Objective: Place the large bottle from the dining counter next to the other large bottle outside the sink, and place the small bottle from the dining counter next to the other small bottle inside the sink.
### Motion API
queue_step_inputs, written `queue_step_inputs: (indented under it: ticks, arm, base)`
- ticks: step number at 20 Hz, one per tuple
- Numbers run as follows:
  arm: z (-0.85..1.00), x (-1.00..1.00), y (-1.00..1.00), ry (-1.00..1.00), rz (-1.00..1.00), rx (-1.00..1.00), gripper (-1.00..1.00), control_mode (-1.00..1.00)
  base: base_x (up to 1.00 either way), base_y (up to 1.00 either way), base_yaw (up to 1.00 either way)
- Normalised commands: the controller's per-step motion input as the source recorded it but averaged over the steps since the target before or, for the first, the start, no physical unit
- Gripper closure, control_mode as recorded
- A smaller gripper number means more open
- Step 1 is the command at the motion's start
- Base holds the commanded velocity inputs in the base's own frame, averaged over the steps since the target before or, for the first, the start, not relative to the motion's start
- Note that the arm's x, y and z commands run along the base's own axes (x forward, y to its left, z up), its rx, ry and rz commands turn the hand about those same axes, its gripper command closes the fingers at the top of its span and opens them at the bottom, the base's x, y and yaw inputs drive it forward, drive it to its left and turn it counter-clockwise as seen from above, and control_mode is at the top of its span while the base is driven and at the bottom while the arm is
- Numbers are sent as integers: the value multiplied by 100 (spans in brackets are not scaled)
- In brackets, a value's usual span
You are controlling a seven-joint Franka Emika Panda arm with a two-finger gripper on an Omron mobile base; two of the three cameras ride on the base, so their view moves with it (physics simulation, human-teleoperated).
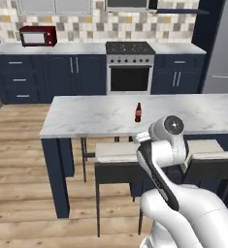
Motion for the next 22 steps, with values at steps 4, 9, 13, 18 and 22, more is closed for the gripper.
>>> queue_step_inputs:
  ticks: [4, 9, 13, 18, 22]
  arm:
    - [0, 0, 0, 0, 0, 0, -100, 100]
    - [0, 0, 0, 0, 0, 0, -100, 100]
    - [0, 0, 0, 0, 0, 0, -100, 100]
    - [0, 0, 0, 0, 0, 0, -100, 100]
    - [0, 0, 0, 0, 0, 0, -100, 100]
  base:
    - [44, 19, -22]
    - [52, 8, -17]
    - [41, 11, -13]
    - [14, 0, 0]
    - [20, 0, 0]
